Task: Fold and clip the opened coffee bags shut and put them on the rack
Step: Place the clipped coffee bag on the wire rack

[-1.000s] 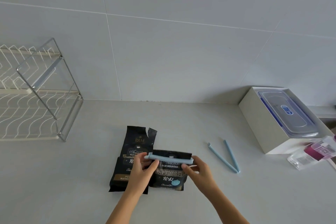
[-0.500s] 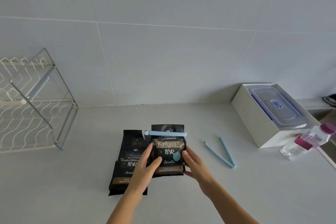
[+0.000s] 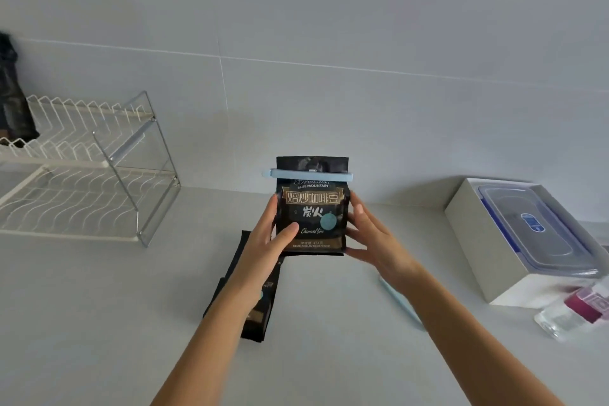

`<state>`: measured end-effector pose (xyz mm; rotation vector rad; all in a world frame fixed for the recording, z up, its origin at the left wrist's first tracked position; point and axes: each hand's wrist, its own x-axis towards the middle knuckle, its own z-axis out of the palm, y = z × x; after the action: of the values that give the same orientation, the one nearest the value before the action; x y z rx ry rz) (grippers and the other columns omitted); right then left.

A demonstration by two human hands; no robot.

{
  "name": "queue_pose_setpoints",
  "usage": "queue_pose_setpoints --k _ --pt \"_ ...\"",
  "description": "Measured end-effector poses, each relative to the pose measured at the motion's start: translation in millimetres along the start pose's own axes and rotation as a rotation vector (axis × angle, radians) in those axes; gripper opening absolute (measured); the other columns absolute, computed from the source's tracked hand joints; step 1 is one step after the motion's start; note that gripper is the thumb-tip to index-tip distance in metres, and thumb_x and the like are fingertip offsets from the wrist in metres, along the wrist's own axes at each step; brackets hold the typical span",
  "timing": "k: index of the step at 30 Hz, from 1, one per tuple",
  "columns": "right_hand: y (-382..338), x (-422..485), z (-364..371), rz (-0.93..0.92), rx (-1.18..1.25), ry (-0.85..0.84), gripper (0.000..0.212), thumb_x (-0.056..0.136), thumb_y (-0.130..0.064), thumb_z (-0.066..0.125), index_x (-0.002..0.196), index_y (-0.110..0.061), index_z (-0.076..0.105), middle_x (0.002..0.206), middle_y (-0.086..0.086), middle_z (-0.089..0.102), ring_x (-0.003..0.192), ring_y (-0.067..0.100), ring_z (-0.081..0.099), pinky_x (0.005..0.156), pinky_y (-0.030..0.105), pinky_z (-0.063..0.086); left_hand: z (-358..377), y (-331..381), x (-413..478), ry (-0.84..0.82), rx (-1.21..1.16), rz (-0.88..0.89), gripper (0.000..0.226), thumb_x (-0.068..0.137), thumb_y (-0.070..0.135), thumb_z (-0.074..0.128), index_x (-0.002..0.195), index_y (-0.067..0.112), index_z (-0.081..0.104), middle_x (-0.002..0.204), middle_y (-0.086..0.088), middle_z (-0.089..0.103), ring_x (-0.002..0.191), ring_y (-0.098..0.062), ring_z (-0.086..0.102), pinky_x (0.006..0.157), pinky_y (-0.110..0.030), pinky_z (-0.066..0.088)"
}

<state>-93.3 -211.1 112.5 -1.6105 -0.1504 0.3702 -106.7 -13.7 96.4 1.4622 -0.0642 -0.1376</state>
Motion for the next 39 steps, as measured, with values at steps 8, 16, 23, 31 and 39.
queue_pose_setpoints --k 8,16,23,31,39 --pt "-27.6 19.2 37.6 -0.063 -0.058 -0.24 0.047 0.079 -0.071 0.041 0.125 -0.069 0.03 0.121 -0.038 0.056 0.112 -0.015 0.052 0.068 0.014 0.054 -36.4 13.3 -35.2 0.201 -0.041 0.092 0.069 0.076 0.049 0.064 0.134 0.051 0.029 0.121 0.035 0.049 0.103 0.023 0.05 0.078 -0.01 0.042" --pt "-44.0 54.2 114.6 -0.058 0.003 -0.415 0.059 0.072 -0.076 0.045 0.128 -0.061 0.036 0.127 -0.028 0.054 0.126 0.0 0.044 0.083 0.035 0.054 -101.6 34.7 -76.0 0.406 -0.049 0.112 0.068 0.072 0.045 0.059 0.134 0.046 0.032 0.125 0.021 0.052 0.112 0.007 0.052 0.075 -0.012 0.047" --pt "-59.7 94.9 209.0 -0.095 0.022 -0.47 0.058 0.067 -0.077 0.054 0.121 -0.057 0.047 0.124 -0.022 0.057 0.119 0.001 0.052 0.068 0.024 0.058 -194.3 52.7 -98.7 0.477 -0.019 0.111 0.06 0.079 0.034 0.058 0.135 0.038 0.035 0.128 0.015 0.054 0.108 0.007 0.057 0.074 -0.011 0.049" --pt "-69.5 146.4 315.8 -0.122 0.087 -0.427 0.053 0.071 -0.067 0.059 0.118 -0.043 0.057 0.126 -0.013 0.062 0.121 0.001 0.052 0.095 0.04 0.049 -314.6 70.3 -93.9 0.447 0.003 0.08 0.073 0.074 0.038 0.063 0.14 0.035 0.031 0.144 0.006 0.043 0.134 -0.013 0.037 0.112 -0.043 0.031" --pt "-119.9 200.4 375.2 -0.307 0.168 -0.304 0.043 0.085 -0.048 0.051 0.123 -0.029 0.055 0.136 -0.005 0.054 0.13 0.009 0.045 0.103 0.046 0.044 -411.5 128.2 -50.1 0.385 0.095 0.199 0.072 0.075 0.044 0.059 0.139 0.044 0.028 0.146 0.018 0.038 0.134 -0.002 0.033 0.114 -0.044 0.025"
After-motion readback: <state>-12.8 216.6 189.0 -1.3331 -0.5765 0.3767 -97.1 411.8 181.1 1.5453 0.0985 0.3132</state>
